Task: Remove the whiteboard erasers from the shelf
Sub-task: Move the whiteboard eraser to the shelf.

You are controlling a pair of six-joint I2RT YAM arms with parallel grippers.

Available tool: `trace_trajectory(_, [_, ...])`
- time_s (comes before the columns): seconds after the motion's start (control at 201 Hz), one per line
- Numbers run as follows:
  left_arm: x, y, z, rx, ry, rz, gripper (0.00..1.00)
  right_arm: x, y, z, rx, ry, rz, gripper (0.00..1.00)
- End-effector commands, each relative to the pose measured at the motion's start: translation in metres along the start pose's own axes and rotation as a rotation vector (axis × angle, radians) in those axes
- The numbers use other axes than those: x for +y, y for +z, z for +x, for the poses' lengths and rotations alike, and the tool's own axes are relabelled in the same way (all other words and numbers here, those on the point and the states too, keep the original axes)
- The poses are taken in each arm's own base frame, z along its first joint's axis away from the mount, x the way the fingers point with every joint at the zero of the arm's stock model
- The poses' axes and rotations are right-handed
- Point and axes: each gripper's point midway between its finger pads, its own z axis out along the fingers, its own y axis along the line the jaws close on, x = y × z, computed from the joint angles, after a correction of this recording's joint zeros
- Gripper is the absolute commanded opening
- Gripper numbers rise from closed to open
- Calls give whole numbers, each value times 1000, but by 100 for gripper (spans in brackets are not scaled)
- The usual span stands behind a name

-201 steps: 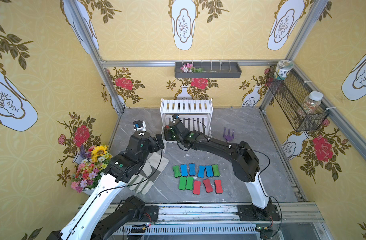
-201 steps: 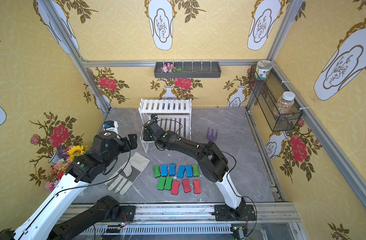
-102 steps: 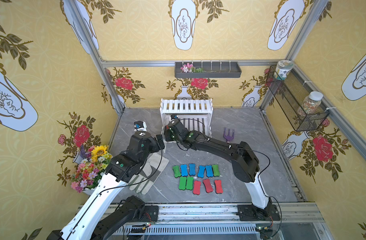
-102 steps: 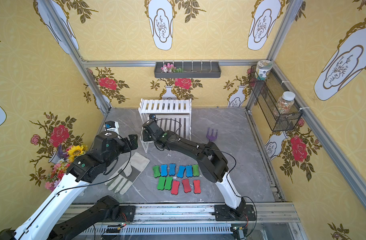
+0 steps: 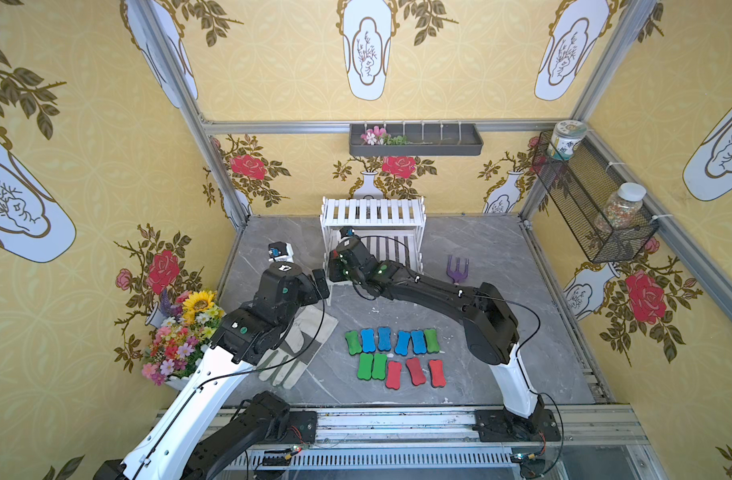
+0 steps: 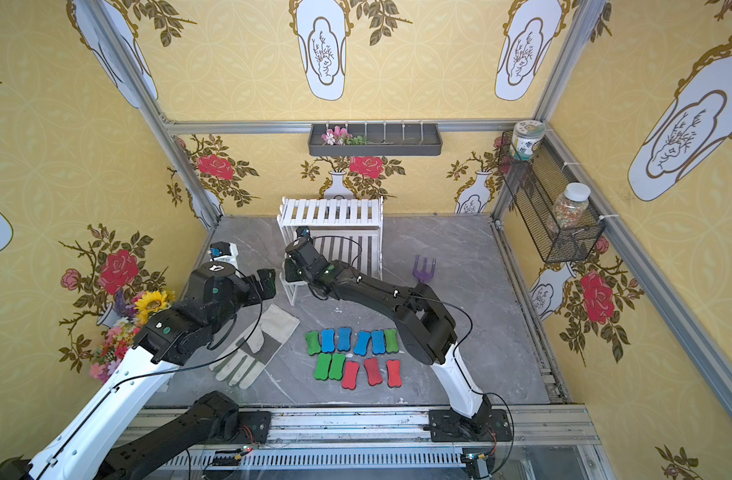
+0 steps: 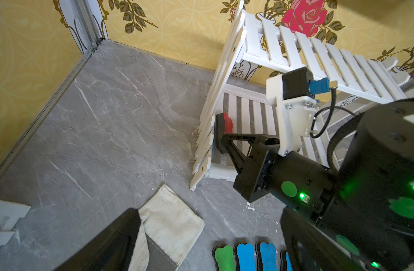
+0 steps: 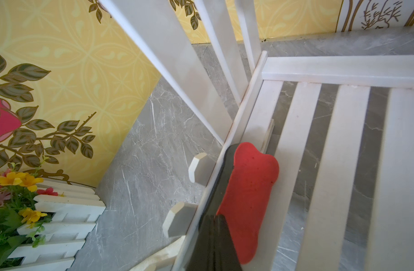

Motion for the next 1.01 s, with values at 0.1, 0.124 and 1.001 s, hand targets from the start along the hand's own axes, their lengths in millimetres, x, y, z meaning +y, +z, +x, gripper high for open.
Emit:
trace_trajectory(0.1, [-1, -1, -3, -8, -4, 2, 99, -3, -11, -16, -47, -24, -13, 0])
trace_trajectory(0.124, [-1, -1, -3, -8, -3, 3, 99, -2, -13, -18, -52, -29, -17, 0])
trace_trajectory(1.001, [-1, -1, -4, -12, -6, 0, 99, -66, -53, -13, 45, -283, 315, 0])
